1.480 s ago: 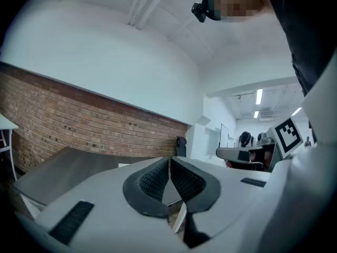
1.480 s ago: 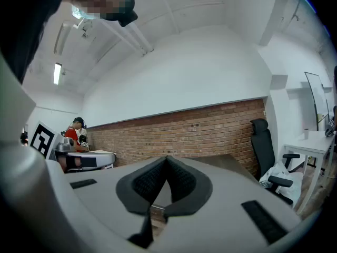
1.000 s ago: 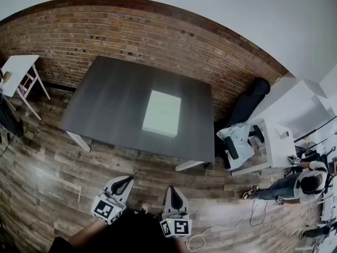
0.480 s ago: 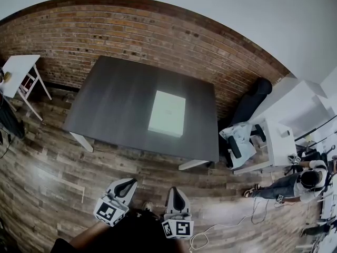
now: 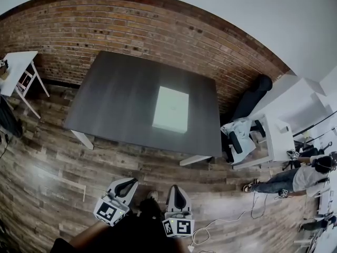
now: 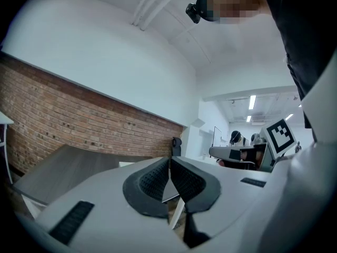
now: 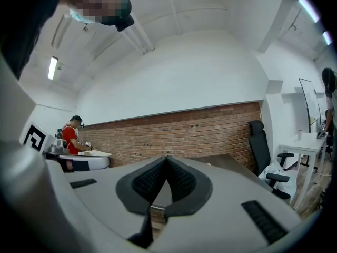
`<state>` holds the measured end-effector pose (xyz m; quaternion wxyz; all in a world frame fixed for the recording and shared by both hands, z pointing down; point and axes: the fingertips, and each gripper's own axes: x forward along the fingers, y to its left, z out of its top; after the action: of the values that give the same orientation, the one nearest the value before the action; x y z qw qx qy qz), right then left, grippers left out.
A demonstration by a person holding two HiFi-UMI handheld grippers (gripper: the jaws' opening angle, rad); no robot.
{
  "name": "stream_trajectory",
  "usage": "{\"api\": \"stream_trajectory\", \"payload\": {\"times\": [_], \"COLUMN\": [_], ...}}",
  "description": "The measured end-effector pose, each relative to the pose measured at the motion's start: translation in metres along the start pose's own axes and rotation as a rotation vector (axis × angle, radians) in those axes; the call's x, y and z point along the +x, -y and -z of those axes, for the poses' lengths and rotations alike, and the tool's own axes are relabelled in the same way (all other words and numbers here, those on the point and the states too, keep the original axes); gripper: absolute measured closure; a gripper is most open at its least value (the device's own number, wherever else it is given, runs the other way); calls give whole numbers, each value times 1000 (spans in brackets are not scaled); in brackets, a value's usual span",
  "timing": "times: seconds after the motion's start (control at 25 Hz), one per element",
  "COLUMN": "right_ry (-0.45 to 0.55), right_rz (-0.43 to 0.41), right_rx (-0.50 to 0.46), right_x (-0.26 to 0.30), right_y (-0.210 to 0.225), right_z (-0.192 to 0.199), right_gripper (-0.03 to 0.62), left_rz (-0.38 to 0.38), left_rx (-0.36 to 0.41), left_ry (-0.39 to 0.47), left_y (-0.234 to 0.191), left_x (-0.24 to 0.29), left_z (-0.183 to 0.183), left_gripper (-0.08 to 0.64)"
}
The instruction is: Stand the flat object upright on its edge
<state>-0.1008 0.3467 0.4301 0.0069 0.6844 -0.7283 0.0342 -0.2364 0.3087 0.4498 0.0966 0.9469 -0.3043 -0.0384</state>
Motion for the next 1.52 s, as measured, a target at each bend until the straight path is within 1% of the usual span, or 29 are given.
{"api": "stream_trajectory", "payload": {"times": [0.28, 0.4, 0.56, 0.72, 0.88, 1.0, 1.12, 1.28, 1.4, 1.52], "right_ry": [-1, 5, 7, 5, -4, -9, -9, -17, -23, -27], "right_rz": [-11, -21, -20, -34, -48, -66, -84, -107, -132, -156], "right_rx": [-6, -7, -3, -5, 1, 1, 6, 12, 16, 20], "right_x": [18, 28, 46, 65, 86, 102, 117, 134, 143, 155], "right_y": [4, 14, 33, 54, 75, 88, 104, 128, 146, 166], "right_z": [3, 2, 0, -1, -3, -4, -6, -6, -6, -8], "right_gripper": [568, 568, 568, 568, 568, 568, 568, 568, 568, 568], "left_rz": [2, 0, 15, 10, -7, -16, -30, -50, -65, -82], "left_rx": [9, 17, 18, 13, 18, 11, 20, 35, 26, 34], "left_ry": [5, -12, -5, -2, -35, -18, -13, -56, -27, -41], "left_y": [-8, -10, -9, -11, -15, -19, -21, -21, -16, -13], "left_x": [16, 29, 53, 82, 107, 128, 149, 176, 197, 220], "left_z": [0, 2, 1, 2, 8, 2, -1, 8, 1, 1], "left_gripper": [520, 520, 520, 520, 520, 520, 520, 520, 520, 520]}}
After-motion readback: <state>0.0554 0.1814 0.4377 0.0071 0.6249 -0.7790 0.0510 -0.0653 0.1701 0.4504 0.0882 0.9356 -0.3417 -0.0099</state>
